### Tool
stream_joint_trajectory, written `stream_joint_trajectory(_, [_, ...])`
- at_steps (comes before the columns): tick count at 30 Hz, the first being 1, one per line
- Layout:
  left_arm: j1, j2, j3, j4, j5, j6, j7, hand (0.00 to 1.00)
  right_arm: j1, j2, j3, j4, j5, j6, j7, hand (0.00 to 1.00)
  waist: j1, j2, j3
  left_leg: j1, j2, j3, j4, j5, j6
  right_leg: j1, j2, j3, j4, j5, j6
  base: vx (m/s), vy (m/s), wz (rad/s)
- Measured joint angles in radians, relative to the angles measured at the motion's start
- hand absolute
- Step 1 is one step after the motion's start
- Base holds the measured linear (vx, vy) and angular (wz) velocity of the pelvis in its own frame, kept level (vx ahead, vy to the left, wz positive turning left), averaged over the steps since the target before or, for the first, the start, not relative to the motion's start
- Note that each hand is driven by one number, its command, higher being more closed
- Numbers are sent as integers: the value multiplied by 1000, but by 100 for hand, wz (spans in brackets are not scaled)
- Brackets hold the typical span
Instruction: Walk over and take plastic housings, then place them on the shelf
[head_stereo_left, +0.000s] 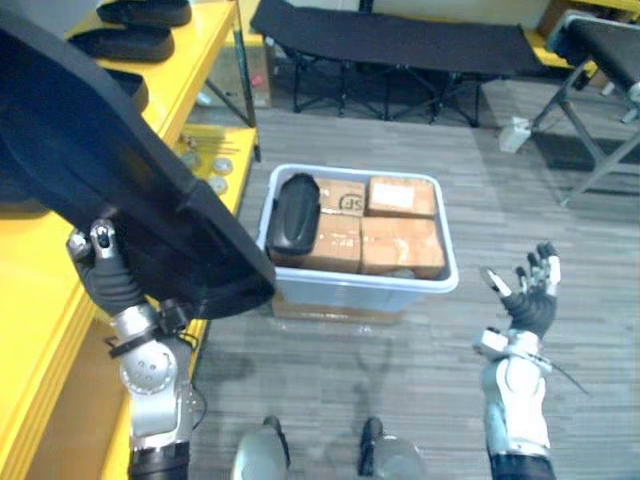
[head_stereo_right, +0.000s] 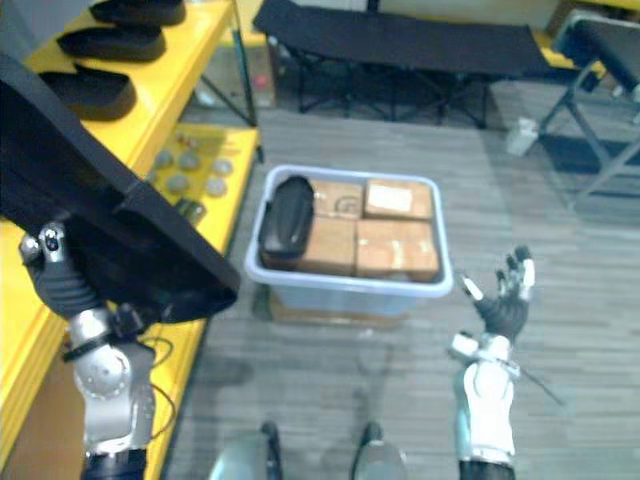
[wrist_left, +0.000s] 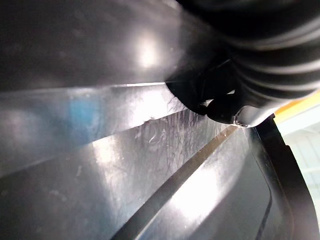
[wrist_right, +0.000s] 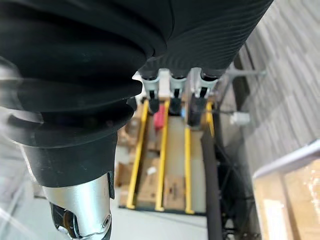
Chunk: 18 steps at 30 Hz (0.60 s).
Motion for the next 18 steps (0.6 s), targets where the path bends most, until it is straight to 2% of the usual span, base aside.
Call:
stream_joint_trajectory(5, [-1, 34, -4, 15, 4, -14, 28, 100, -2, -8, 0, -40, 1, -10, 5, 0, 3, 2, 2, -4, 0, -24, 38, -25, -7, 8, -2, 8, 36, -14, -13, 40, 80, 13])
stream_joint_trajectory(7, [12, 29, -1, 10, 38, -14, 62, 100, -8, -19, 10, -73, 4, -10, 39, 0, 21, 2, 2, 4, -27, -36, 31, -25, -7, 16, -19, 7, 56, -47, -7, 57, 36, 29])
stream_joint_trajectory(11, [92, 23, 18, -62, 82, -9, 103, 100, -51, -26, 88, -76, 5, -12, 102, 0, 29, 13, 0, 7, -54, -82, 23, -22, -6, 48, -41, -29, 55, -69, 2, 53, 26, 39])
stream_joint_trajectory(14, [169, 17, 71, -139, 123, 13, 115, 100, -84, -25, 180, -66, 4, -7, 134, 0, 77, 24, 1, 27, -84, -141, 23, -17, -5, 101, -56, -84, 73, -104, 7, 67, -8, 63])
stream_joint_trajectory(16, [231, 5, 188, -164, 124, 25, 122, 100, -139, -22, 250, -31, 4, -7, 140, 0, 123, 35, -2, 42, -112, -192, 26, -18, -5, 145, -79, -134, 100, -138, 9, 79, -12, 78])
stream_joint_trajectory(17, [244, -1, 220, -164, 122, 26, 122, 100, -155, -21, 262, -13, 3, -7, 140, 0, 136, 39, -4, 42, -118, -203, 30, -17, -5, 151, -81, -138, 105, -143, 7, 66, -4, 69])
stream_joint_trajectory(18, [272, -17, 276, -164, 116, 27, 124, 100, -188, -20, 282, 26, 3, -6, 139, 0, 163, 49, -9, 39, -120, -219, 41, -17, -6, 161, -81, -142, 111, -145, 5, 43, 12, 50])
